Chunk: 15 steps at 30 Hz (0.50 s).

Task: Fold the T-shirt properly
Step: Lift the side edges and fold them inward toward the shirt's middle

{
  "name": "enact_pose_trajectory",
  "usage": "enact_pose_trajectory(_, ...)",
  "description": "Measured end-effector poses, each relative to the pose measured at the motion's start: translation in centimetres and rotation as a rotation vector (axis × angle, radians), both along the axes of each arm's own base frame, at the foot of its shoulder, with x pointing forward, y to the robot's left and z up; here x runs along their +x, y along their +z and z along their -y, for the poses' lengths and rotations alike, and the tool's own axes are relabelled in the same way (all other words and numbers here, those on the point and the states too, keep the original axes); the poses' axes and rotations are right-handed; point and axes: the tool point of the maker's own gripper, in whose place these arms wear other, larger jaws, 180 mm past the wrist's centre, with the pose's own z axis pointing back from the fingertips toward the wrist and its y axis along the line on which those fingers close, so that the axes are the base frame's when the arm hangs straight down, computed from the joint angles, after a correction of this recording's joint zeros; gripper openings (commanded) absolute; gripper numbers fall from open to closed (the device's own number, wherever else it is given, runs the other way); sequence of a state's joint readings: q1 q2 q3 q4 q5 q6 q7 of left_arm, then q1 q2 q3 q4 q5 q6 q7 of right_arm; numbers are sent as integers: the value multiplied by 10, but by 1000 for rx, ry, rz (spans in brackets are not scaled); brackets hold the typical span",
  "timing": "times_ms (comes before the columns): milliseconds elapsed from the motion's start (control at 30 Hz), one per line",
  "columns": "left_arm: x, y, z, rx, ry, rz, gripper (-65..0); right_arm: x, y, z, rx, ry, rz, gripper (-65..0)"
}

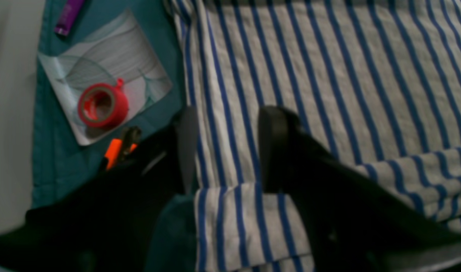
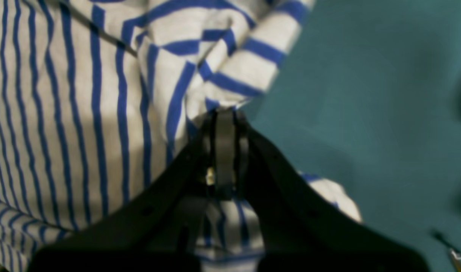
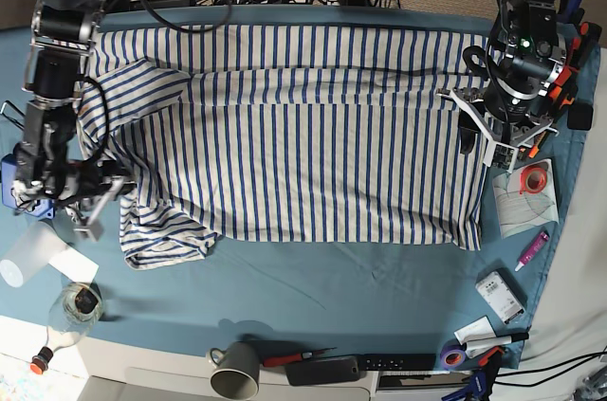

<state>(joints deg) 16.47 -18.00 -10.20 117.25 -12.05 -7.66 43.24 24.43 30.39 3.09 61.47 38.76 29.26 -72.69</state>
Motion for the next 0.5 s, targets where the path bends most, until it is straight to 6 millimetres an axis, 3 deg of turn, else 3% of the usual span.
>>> enact_pose_trajectory(100,0,-1,4,-17,4,0,-379,-6,17,-1,-18,41,13,-650)
enact_pose_trajectory(267,-1,-2,10,-43,14,-3,-379,-30,17,-22,-40,147,3,-650)
enact_pose_trajectory(367,-1,-3,11,-47,14,-3,-379,-43,11,-29,-52,177,-1,-650)
enact_pose_trajectory(500,-1,-2,11,-46,14,-3,-379,-68,-11,-26,-58,179,-81,-650)
